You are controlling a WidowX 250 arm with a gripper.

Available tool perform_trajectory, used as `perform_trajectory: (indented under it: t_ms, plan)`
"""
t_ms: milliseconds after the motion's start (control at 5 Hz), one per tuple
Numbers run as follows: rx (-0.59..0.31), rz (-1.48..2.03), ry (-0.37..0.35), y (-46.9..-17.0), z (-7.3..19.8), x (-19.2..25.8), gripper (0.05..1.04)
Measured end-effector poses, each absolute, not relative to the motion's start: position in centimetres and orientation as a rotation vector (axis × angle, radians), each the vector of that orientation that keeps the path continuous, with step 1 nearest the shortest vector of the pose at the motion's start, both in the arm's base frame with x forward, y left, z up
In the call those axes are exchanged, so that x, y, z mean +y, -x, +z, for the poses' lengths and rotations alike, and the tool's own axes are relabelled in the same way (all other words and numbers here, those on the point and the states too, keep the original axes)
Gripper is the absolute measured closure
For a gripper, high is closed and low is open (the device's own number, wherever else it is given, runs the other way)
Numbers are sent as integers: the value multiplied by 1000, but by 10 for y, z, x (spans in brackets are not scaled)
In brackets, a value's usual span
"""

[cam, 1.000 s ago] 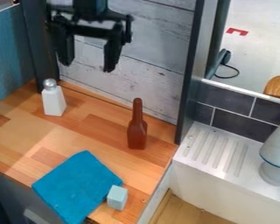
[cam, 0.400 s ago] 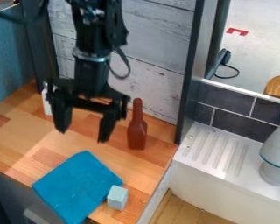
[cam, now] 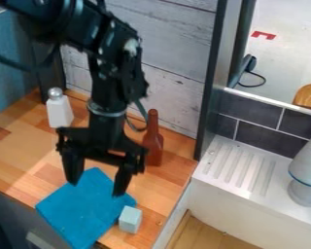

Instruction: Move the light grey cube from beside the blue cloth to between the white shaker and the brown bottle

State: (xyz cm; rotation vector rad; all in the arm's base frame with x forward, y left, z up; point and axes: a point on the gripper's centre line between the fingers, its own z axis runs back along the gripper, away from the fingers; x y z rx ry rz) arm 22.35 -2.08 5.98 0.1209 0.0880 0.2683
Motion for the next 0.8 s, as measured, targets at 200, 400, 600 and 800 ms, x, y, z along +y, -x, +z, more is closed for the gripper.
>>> perform_trajectory:
  t_ms: [200, 400, 600, 800]
  plan:
    - [81, 253, -131, -223, 43, -24, 83]
    - [102, 223, -135, -222, 16, -30, 83]
    - [119, 216, -141, -225, 0, -36, 83]
    - [137, 210, -151, -231, -8, -40, 83]
